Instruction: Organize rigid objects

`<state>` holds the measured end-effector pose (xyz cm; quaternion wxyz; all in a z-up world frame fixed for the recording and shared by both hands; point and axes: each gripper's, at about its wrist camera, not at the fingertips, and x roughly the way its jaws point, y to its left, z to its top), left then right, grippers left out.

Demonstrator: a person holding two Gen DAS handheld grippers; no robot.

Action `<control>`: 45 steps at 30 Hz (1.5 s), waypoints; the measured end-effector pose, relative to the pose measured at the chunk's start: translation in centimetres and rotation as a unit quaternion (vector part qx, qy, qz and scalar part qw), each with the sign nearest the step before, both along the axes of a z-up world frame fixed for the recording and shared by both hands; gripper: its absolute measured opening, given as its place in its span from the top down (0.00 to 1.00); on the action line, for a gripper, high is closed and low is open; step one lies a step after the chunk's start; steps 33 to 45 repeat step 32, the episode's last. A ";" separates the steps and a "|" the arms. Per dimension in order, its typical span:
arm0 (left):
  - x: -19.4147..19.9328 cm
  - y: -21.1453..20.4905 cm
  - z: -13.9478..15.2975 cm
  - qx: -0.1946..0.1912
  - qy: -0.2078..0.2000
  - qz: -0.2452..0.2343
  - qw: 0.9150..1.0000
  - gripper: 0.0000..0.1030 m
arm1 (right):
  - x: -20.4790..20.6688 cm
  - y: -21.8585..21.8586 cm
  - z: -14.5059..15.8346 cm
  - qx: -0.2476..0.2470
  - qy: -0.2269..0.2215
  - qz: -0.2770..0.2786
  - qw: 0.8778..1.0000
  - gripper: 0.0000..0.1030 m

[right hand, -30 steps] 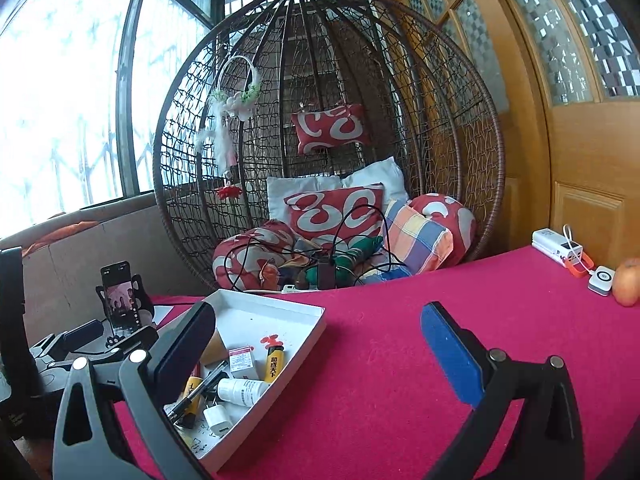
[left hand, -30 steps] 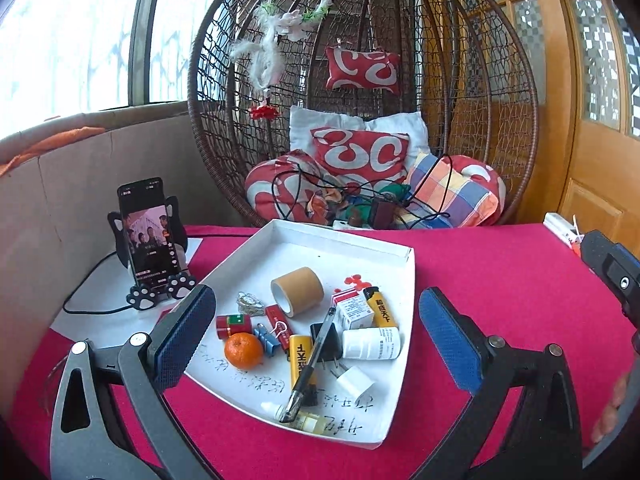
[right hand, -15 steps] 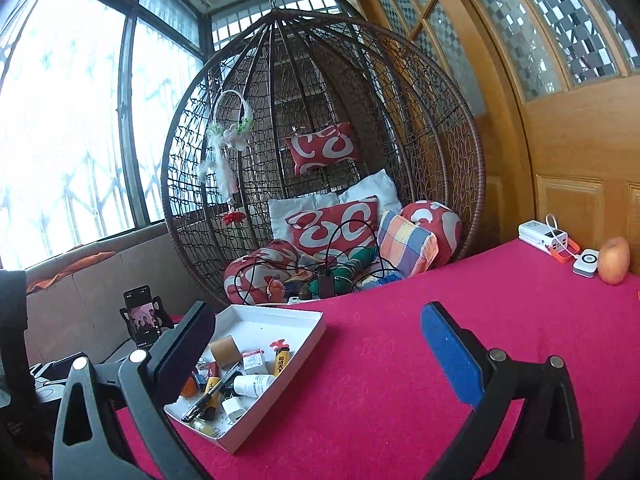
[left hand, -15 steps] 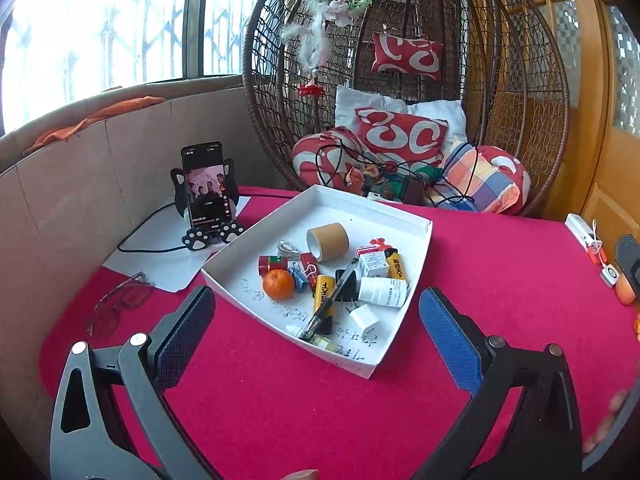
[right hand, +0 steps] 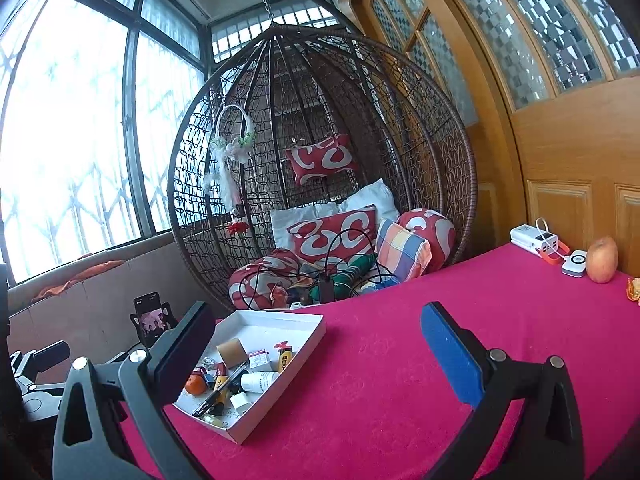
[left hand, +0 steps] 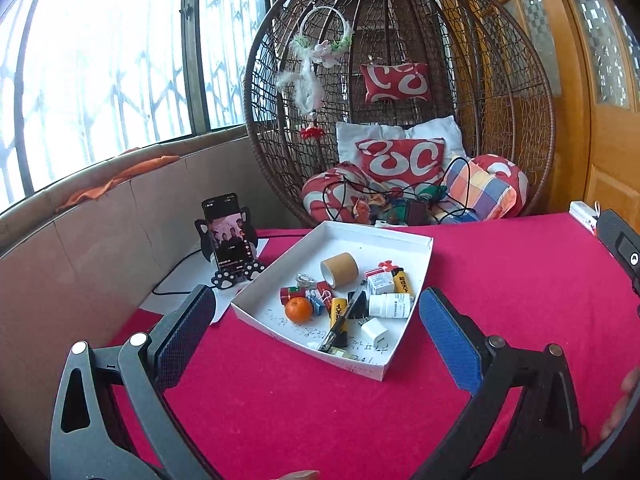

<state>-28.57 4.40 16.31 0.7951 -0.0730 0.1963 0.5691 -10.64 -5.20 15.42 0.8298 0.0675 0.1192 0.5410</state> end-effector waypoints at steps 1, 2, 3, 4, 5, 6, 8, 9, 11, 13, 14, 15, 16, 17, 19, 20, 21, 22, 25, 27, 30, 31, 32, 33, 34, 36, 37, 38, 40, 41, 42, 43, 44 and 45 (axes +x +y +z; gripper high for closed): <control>0.0 0.0 0.0 0.000 0.000 -0.001 1.000 0.00 | 0.0 0.0 0.0 0.000 0.000 0.000 1.000 0.00; 0.0 0.0 0.1 0.000 0.000 -0.002 1.000 0.00 | 0.0 0.0 0.0 0.000 -0.001 0.000 1.000 0.00; 0.0 -0.1 0.1 -0.001 0.000 -0.003 1.000 0.00 | 0.0 0.0 0.0 0.000 -0.001 -0.001 1.000 0.00; 0.0 0.0 0.1 -0.002 -0.001 -0.005 1.000 0.00 | 0.0 0.0 0.0 -0.001 -0.001 -0.001 1.000 0.00; 0.1 0.0 0.1 -0.003 -0.001 -0.007 1.000 0.00 | 0.0 0.0 0.0 -0.001 -0.001 0.000 1.000 0.00; 0.2 -0.1 0.1 -0.004 -0.001 -0.009 1.000 0.00 | 0.0 0.0 0.0 -0.003 0.000 0.000 1.000 0.00; 0.2 -0.1 0.0 -0.007 -0.002 -0.012 1.000 0.00 | 0.1 -0.1 0.0 -0.005 0.002 0.000 1.000 0.00; 0.3 -0.2 0.0 -0.008 -0.001 -0.013 1.000 0.00 | 0.2 -0.1 -0.1 -0.007 0.004 0.001 1.000 0.00; 0.4 -0.2 0.0 -0.009 0.001 -0.013 1.000 0.00 | 0.3 -0.1 -0.2 -0.009 0.007 0.001 1.000 0.00; 0.5 -0.2 -0.1 -0.011 0.003 -0.015 1.000 0.00 | 0.4 -0.2 -0.2 -0.011 0.008 0.001 1.000 0.00; 0.6 -0.2 -0.2 -0.012 0.004 -0.017 1.000 0.00 | 0.4 -0.2 -0.3 -0.011 0.008 0.000 1.000 0.00; 0.7 -0.2 -0.3 -0.013 0.006 -0.017 1.000 0.00 | 0.4 -0.2 -0.3 -0.012 0.009 0.000 1.000 0.00; 0.8 -0.2 -0.4 -0.014 0.008 -0.017 1.000 0.00 | 0.5 -0.1 -0.3 -0.012 0.009 0.000 1.000 0.00; 0.9 -0.2 -0.4 -0.015 0.009 -0.017 1.000 0.00 | 0.5 -0.1 -0.4 -0.013 0.010 -0.001 1.000 0.00; 1.0 -0.2 -0.5 -0.016 0.011 -0.019 1.000 0.00 | 0.6 -0.1 -0.5 -0.015 0.013 -0.001 1.000 0.00; 1.0 -0.2 -0.6 -0.016 0.012 -0.020 1.000 0.00 | 0.7 -0.1 -0.5 -0.015 0.015 -0.002 1.000 0.00; 1.0 -0.2 -0.6 -0.017 0.012 -0.019 1.000 0.00 | 0.7 0.0 -0.5 -0.015 0.016 -0.002 1.000 0.00; 1.0 -0.2 -0.6 -0.017 0.012 -0.020 1.000 0.00 | 0.7 -0.1 -0.5 -0.016 0.017 -0.002 1.000 0.00; 1.1 -0.2 -0.7 -0.018 0.012 -0.021 1.000 0.00 | 0.8 0.0 -0.6 -0.018 0.019 -0.001 1.000 0.00; 1.0 -0.3 -0.7 -0.019 0.010 -0.024 0.999 0.00 | 0.9 0.1 -0.7 -0.020 0.021 0.000 1.000 0.00; 0.8 -0.4 -0.7 -0.018 0.002 -0.024 1.000 0.00 | 0.8 0.1 -0.9 -0.022 0.024 0.001 0.999 0.00; 0.8 -0.3 -0.7 -0.018 0.001 -0.023 1.000 0.00 | 0.8 0.1 -0.9 -0.023 0.024 0.001 0.999 0.00; 0.7 -0.3 -0.7 -0.019 0.000 -0.021 1.000 0.00 | 0.8 0.1 -0.9 -0.023 0.024 0.001 0.999 0.00; 0.7 -0.3 -0.7 -0.019 0.000 -0.021 1.000 0.00 | 0.8 0.1 -0.9 -0.023 0.024 0.001 0.999 0.00; 0.7 -0.3 -0.7 -0.019 0.000 -0.021 1.000 0.00 | 0.8 0.1 -0.9 -0.023 0.024 0.001 0.999 0.00; 0.7 -0.3 -0.7 -0.019 0.000 -0.021 1.000 0.00 | 0.8 0.1 -0.9 -0.023 0.024 0.001 0.999 0.00; 0.7 -0.3 -0.7 -0.019 0.000 -0.021 1.000 0.00 | 0.8 0.1 -0.9 -0.023 0.024 0.001 0.999 0.00; 0.7 -0.3 -0.7 -0.019 0.000 -0.021 1.000 0.00 | 0.8 0.1 -0.9 -0.023 0.024 0.001 0.999 0.00; 0.7 -0.3 -0.7 -0.019 0.000 -0.021 1.000 0.00 | 0.8 0.1 -0.9 -0.023 0.024 0.001 0.999 0.00; 0.7 -0.3 -0.7 -0.019 0.000 -0.021 1.000 0.00 | 0.8 0.1 -0.9 -0.023 0.024 0.001 0.999 0.00; 0.7 -0.3 -0.7 -0.019 0.000 -0.021 1.000 0.00 | 0.8 0.1 -0.9 -0.023 0.024 0.001 0.999 0.00; 0.7 -0.3 -0.7 -0.019 0.000 -0.021 1.000 0.00 | 0.8 0.1 -0.9 -0.023 0.024 0.001 0.999 0.00; 0.7 -0.3 -0.7 -0.019 0.000 -0.021 1.000 0.00 | 0.8 0.1 -0.9 -0.023 0.024 0.001 0.999 0.00; 0.7 -0.3 -0.7 -0.019 0.000 -0.021 1.000 0.00 | 0.8 0.1 -0.9 -0.023 0.024 0.001 0.999 0.00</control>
